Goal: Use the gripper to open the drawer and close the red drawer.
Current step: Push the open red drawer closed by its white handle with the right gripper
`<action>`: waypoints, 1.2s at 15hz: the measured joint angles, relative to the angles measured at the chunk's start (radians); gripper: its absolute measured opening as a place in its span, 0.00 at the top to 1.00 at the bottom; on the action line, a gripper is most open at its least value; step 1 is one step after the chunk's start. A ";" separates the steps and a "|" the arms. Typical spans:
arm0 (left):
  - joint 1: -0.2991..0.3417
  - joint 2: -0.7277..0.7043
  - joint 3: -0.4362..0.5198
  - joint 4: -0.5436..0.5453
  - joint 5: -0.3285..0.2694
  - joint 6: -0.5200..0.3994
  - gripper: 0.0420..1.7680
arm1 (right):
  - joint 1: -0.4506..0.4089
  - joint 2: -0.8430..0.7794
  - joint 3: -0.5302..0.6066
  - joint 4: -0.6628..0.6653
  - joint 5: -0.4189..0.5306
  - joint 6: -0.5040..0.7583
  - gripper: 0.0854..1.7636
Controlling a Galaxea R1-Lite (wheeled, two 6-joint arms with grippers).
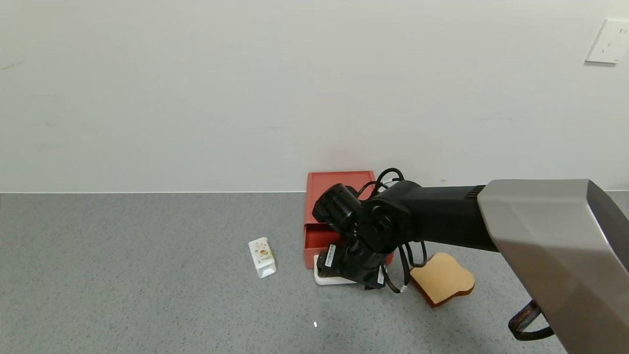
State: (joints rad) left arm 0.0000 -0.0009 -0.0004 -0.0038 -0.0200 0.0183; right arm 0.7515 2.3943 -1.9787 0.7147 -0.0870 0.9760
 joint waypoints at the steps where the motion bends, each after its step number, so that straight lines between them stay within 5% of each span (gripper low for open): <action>1: 0.000 0.000 0.000 0.000 0.000 0.000 0.03 | -0.002 0.001 0.000 -0.014 0.000 -0.006 0.03; 18: 0.000 0.000 0.000 0.000 0.000 0.000 0.03 | -0.016 0.004 -0.007 -0.094 0.007 -0.099 0.03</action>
State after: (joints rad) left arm 0.0000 -0.0009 -0.0004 -0.0043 -0.0196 0.0183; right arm 0.7351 2.3985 -1.9853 0.6204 -0.0802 0.8770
